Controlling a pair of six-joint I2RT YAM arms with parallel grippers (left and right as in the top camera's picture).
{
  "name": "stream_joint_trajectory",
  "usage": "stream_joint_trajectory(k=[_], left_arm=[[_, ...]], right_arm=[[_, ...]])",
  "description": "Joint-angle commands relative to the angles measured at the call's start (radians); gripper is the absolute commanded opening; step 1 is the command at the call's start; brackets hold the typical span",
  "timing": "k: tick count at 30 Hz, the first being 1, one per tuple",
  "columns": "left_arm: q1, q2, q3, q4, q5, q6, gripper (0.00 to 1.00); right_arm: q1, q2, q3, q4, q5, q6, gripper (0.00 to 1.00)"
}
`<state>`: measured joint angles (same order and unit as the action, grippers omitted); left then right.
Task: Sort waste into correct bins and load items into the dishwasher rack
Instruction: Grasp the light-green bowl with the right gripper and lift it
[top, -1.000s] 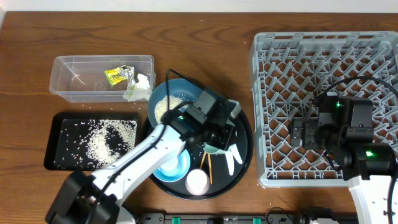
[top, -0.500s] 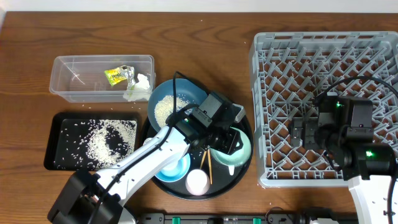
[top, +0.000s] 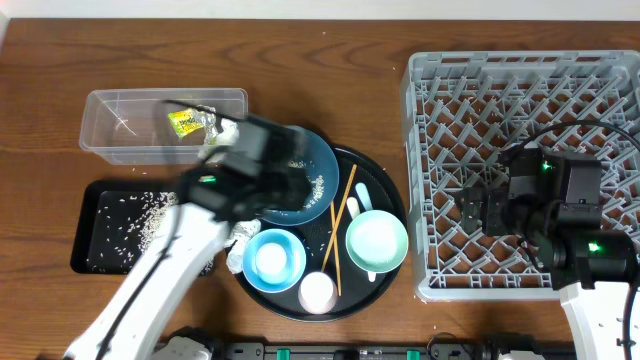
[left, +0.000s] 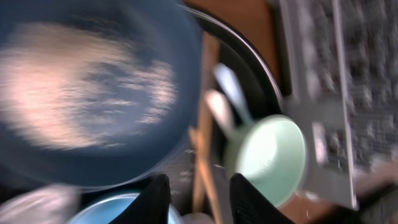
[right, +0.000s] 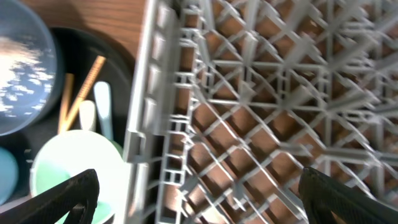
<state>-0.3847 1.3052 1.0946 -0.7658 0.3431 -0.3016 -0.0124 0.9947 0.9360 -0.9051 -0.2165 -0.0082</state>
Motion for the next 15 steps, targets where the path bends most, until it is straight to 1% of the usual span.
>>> stream_joint_trajectory(k=[1,4,8,10,12,15], left_arm=[[0.163,-0.094,0.018,-0.082,-0.091,0.024,0.42],[0.335,-0.154,0.018,-0.172,-0.090,0.031,0.50],[0.539,-0.183,0.018,-0.259,-0.090,0.032,0.57],[0.615,-0.181,0.016,-0.286,-0.090,0.032,0.62],[0.681,-0.174,0.016,-0.304,-0.090,0.031,0.64],[0.735,-0.160,0.016,-0.312,-0.090,0.031,0.65]], right_arm=[[0.016,-0.002,0.019,0.016,-0.122,-0.042,0.99],[0.035,-0.001,0.019,0.019,-0.167,-0.067,0.97],[0.121,0.011,0.019,0.031,-0.168,-0.085,0.97],[0.184,0.027,0.020,0.047,-0.165,-0.092,0.97],[0.264,0.054,0.021,0.069,-0.158,-0.095,0.96],[0.371,0.106,0.029,0.078,-0.101,-0.095,0.96]])
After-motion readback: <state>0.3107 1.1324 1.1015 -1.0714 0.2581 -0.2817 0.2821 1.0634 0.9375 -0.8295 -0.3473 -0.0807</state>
